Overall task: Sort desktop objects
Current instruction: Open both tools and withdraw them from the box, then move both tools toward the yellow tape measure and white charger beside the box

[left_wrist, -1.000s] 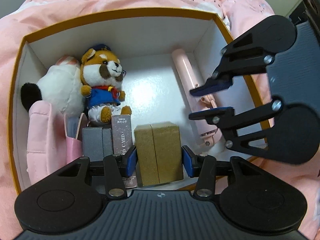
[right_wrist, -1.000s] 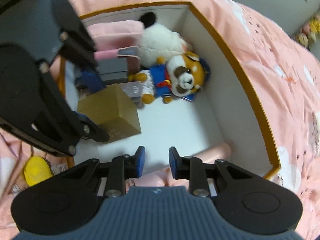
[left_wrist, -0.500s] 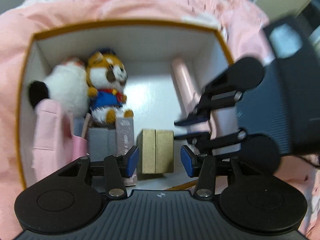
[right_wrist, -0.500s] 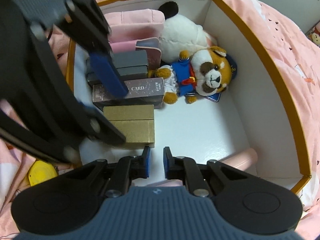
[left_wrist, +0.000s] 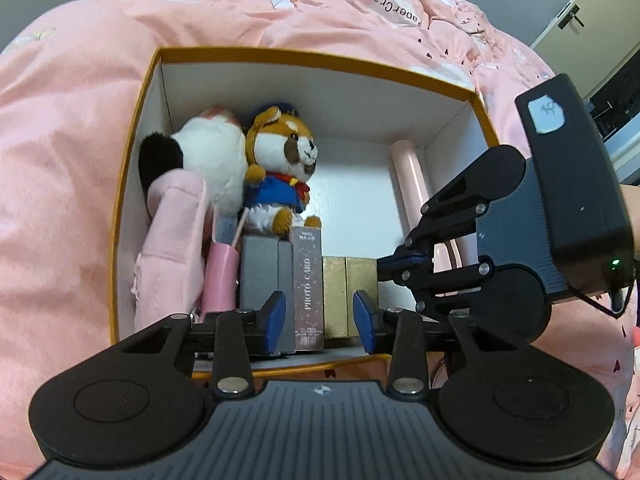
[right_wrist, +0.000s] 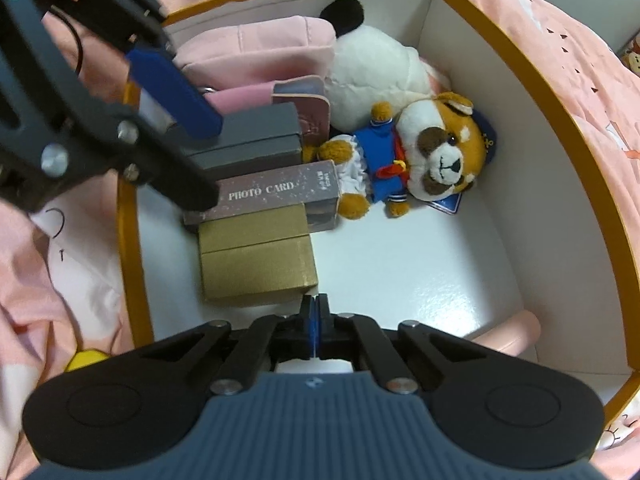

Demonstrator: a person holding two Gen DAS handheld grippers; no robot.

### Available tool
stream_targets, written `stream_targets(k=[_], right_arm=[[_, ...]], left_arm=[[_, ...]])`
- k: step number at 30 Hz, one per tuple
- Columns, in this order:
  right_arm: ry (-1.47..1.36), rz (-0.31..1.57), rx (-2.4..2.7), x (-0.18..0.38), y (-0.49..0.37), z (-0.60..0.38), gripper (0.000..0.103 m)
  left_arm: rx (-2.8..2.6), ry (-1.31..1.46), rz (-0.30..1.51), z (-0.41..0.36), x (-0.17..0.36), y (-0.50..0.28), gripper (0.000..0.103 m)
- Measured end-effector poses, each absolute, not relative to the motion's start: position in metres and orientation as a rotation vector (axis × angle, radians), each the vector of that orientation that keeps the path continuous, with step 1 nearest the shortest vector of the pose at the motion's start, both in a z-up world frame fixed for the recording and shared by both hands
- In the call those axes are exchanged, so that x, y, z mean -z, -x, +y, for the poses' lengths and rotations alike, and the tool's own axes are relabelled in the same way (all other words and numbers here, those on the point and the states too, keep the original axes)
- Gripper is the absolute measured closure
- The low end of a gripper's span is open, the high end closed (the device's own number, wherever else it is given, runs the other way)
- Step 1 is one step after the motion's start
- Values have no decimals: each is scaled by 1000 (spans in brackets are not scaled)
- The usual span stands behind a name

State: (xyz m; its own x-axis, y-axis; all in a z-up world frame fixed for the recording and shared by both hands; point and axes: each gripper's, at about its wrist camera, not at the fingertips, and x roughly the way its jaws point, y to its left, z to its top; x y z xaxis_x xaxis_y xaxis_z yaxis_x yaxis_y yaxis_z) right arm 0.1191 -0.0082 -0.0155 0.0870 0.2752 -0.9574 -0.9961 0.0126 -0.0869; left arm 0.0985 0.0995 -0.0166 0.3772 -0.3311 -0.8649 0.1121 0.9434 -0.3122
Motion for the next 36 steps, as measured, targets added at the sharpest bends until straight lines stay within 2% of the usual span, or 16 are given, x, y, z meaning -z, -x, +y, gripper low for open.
stream_targets(k=[11,19,24,32,36], right_arm=[[1023,936,-1212,-1,-117,-24,99],[812,843,-1137,-45,-107,-60,97],[674,746,-1077,-66,-90,-88,85],[403,711,-917,-80,-52,-142,82],[285,755,-824,-62,-33,-153,80]], left_arm=[[306,211,1082,91,8,-90,61],[373,176,989,71,-15,-69,61],[416,140,951,56,-26,-55,61],[492,91,1055,37,-10,-38,61],[482,40,1104,29,10,-31,61]])
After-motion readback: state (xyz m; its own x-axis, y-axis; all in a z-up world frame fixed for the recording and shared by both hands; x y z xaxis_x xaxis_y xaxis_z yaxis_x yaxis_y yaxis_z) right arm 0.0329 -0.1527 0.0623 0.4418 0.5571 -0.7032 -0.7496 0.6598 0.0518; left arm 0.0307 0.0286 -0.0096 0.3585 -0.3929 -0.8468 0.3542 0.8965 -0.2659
